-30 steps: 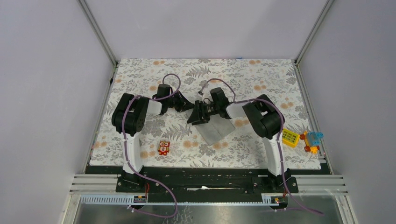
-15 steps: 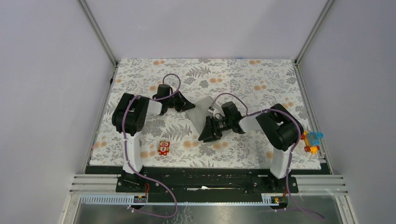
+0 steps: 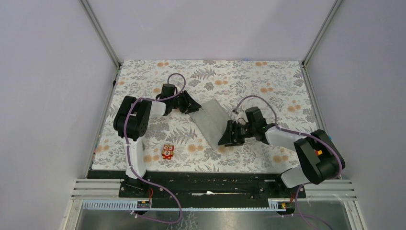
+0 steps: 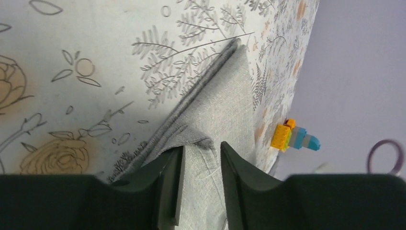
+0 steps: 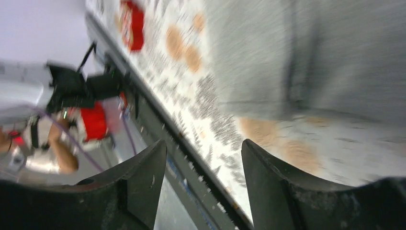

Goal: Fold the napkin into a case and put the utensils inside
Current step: Smooth out the 2/3-rectangle-folded napkin at the center of the board, then stuff the 2/3-rectangle-folded napkin at the center of the board.

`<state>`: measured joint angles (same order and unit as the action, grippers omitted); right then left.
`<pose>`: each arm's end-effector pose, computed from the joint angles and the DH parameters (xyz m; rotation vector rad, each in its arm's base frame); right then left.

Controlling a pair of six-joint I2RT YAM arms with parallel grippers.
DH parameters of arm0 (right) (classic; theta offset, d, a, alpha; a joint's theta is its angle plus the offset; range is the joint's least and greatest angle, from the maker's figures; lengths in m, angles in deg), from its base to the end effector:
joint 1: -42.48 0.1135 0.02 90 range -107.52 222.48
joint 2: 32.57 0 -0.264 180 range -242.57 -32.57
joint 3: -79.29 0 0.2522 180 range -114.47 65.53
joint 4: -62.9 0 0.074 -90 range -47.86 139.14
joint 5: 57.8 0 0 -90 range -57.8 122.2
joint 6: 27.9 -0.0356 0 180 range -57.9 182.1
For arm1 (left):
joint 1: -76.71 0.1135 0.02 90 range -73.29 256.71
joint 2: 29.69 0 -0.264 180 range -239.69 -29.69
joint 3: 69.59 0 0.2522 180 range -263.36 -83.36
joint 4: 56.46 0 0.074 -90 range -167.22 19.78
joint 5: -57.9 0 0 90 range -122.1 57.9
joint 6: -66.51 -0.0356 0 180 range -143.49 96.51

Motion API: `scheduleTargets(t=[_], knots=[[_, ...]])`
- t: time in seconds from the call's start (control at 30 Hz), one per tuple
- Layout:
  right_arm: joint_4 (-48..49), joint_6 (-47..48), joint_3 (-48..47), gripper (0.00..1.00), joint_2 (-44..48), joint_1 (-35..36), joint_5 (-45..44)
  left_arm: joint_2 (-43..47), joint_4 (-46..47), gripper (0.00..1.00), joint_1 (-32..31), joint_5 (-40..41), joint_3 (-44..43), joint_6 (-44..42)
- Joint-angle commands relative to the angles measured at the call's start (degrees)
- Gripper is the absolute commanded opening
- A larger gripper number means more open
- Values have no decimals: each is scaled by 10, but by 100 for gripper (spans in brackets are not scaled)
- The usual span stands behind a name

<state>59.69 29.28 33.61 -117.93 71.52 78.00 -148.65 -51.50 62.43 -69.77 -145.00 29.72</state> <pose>0.2194 0.1510 0.1483 -0.3701 2.4636 1.4368 0.3924 -0.1223 0.1070 -0.4300 2.4042 -1.3281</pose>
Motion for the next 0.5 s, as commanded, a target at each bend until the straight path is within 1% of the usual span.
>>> scheduleTargets(t=[0.0,0.07,0.1,0.17,0.23,0.27,0.33,0.37,0.47], knots=[[-147,42,-58,67,36,-65,-138,75,-53,46,2,13,-23,-28],[-169,41,-89,72,37,-87,-186,113,-81,54,1,12,-28,-35],[-186,42,-108,73,33,-97,-228,132,-96,57,-1,16,-31,-43],[-221,62,-151,76,16,-111,-276,176,-136,64,-5,33,-31,-63],[-232,76,-186,79,-12,-122,-290,222,-172,72,-10,61,-15,-82],[-232,81,-200,79,-29,-131,-284,242,-182,74,-14,73,1,-89],[-226,89,-221,78,-64,-147,-256,273,-186,74,-22,91,41,-95],[-217,94,-232,76,-81,-153,-243,282,-192,73,-26,106,68,-99],[-202,109,-244,65,-123,-155,-219,285,-223,67,-49,157,106,-118]])
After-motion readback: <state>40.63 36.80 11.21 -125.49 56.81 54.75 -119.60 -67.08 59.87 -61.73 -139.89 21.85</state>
